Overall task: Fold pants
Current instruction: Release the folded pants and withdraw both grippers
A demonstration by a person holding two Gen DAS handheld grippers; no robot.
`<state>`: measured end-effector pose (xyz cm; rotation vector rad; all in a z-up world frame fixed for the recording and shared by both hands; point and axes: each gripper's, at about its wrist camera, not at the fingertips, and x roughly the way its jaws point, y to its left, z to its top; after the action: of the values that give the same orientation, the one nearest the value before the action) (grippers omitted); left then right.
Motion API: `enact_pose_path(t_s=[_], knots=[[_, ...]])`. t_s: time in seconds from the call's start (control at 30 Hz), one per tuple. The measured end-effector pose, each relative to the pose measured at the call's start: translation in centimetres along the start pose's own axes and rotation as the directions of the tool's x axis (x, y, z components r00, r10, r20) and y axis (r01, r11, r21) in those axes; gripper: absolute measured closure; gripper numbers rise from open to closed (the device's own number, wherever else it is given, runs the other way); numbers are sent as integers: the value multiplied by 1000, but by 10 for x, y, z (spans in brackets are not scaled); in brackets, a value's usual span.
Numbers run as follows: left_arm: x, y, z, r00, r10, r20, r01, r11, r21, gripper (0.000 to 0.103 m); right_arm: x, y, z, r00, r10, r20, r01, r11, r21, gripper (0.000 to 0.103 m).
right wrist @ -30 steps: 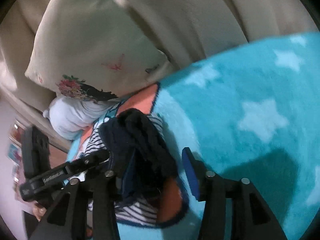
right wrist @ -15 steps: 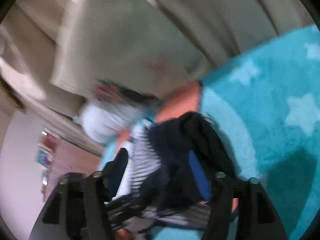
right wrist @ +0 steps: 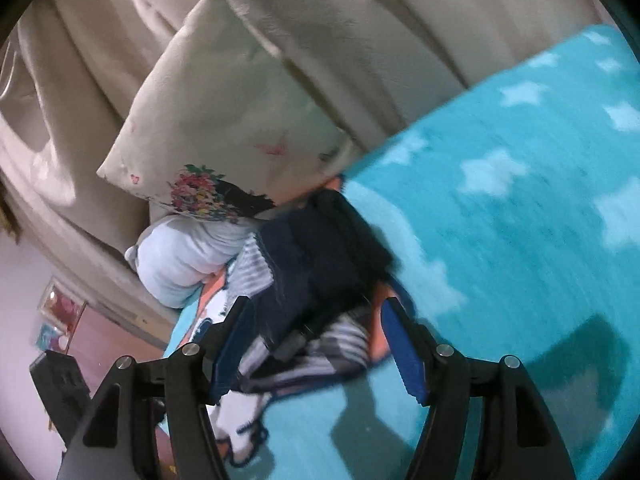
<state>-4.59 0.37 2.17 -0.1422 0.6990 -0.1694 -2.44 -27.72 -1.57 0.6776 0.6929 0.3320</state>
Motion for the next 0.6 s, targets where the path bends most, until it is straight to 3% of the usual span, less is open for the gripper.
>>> enact_pose_path(t_s=[0.13, 0.6], knots=[[-4, 0, -6, 1000, 18, -5, -18, 1000, 14, 17, -13, -5, -6, 998, -50, 27, 51, 999, -13, 32], [-22, -6, -10, 998, 52, 20, -53, 998, 30, 16, -12, 18, -26, 996, -88, 7, 88, 987, -131, 32]])
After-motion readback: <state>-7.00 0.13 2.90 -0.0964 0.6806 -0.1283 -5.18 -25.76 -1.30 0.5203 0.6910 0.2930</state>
